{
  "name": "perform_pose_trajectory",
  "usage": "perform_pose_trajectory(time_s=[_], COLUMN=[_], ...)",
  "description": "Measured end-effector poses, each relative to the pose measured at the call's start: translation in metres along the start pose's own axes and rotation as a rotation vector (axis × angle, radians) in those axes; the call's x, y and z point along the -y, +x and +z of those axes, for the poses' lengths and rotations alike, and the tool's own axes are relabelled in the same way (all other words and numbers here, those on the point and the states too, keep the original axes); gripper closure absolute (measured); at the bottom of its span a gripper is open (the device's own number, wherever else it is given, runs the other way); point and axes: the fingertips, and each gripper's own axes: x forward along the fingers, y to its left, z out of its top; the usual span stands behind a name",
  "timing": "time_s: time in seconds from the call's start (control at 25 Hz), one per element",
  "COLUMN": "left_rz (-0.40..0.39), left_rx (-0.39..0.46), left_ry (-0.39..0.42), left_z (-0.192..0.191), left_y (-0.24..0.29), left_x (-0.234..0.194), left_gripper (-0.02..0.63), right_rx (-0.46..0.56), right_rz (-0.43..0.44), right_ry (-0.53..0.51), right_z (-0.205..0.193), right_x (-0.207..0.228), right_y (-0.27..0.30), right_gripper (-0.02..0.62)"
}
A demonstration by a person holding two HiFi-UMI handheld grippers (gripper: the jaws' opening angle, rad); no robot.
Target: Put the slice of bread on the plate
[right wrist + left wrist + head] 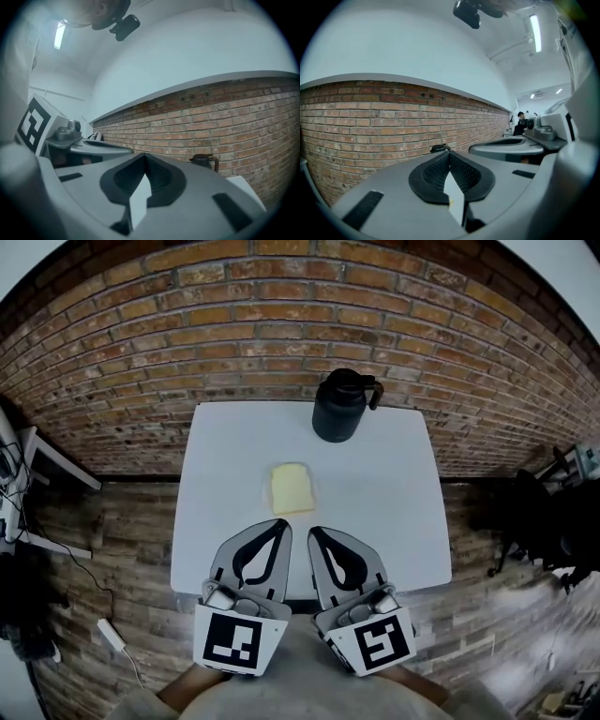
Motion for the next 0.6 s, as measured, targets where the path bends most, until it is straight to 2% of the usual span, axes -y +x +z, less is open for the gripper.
perform_pose_trajectory(time_s=[0.6], left_rz=[-0.013], left_rx=[-0.001], left_ry=[0.001], left_z=[-0.001], left_y=[-0.0002], left_x=[0.0058], left_gripper=[0.595], right_rx=[0.009], right_rz=[0.002], right_ry=[-0.016], right_z=[-0.0001], right_x=[-0.0062], right_y=[0.0007], right_gripper=[0.589])
